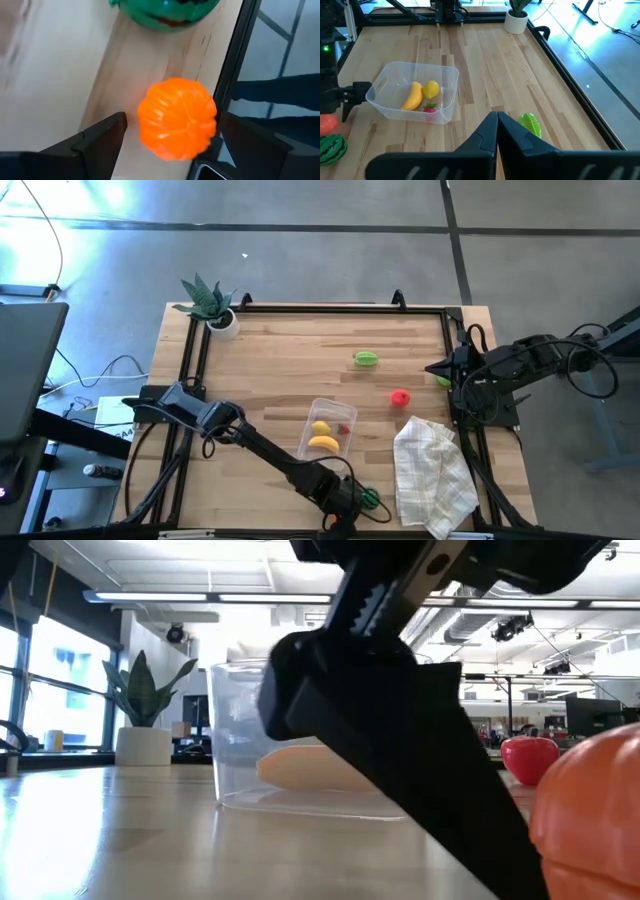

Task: Pick and placing Produce into tupperware
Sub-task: Put the pumpkin into the transparent bin

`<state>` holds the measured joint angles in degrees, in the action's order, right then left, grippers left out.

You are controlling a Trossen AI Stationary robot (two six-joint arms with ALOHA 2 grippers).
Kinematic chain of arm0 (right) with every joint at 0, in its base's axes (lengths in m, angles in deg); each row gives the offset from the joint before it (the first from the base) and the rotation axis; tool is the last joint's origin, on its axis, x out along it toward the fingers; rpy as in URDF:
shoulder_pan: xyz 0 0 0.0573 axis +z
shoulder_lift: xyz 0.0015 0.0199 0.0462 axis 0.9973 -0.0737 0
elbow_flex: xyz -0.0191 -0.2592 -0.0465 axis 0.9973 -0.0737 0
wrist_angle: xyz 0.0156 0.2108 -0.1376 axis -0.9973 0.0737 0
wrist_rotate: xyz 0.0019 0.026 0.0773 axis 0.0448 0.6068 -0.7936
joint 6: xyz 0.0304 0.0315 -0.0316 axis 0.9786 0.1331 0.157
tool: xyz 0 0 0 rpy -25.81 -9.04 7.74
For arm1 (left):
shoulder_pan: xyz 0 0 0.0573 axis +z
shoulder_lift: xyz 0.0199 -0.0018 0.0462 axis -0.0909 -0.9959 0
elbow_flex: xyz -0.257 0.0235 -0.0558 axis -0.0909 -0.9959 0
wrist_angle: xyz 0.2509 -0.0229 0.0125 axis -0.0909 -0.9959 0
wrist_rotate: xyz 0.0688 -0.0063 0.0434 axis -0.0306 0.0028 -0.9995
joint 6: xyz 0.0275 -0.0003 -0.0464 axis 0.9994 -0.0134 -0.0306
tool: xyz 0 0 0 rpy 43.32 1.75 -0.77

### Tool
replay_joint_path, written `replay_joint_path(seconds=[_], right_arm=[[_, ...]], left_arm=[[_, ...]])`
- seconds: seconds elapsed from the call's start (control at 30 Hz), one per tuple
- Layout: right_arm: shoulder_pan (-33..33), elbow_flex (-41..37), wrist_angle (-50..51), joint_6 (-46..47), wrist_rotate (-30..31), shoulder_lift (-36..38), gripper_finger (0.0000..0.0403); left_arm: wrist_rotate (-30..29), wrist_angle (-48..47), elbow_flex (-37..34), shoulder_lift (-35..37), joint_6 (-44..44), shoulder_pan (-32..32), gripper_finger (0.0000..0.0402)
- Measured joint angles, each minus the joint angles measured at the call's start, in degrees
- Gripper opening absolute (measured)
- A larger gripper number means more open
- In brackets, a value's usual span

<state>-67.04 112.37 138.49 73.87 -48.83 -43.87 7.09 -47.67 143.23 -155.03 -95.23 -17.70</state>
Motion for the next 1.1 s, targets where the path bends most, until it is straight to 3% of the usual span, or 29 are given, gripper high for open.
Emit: replay_joint_path(seconds=[1.1], right_arm=[[-0.01, 0.00, 0.00, 0.00, -0.02, 0.00, 0.0000]], left_arm=[[1.00, 0.65, -0.02, 0.02, 36.06, -0.28, 0.0317]])
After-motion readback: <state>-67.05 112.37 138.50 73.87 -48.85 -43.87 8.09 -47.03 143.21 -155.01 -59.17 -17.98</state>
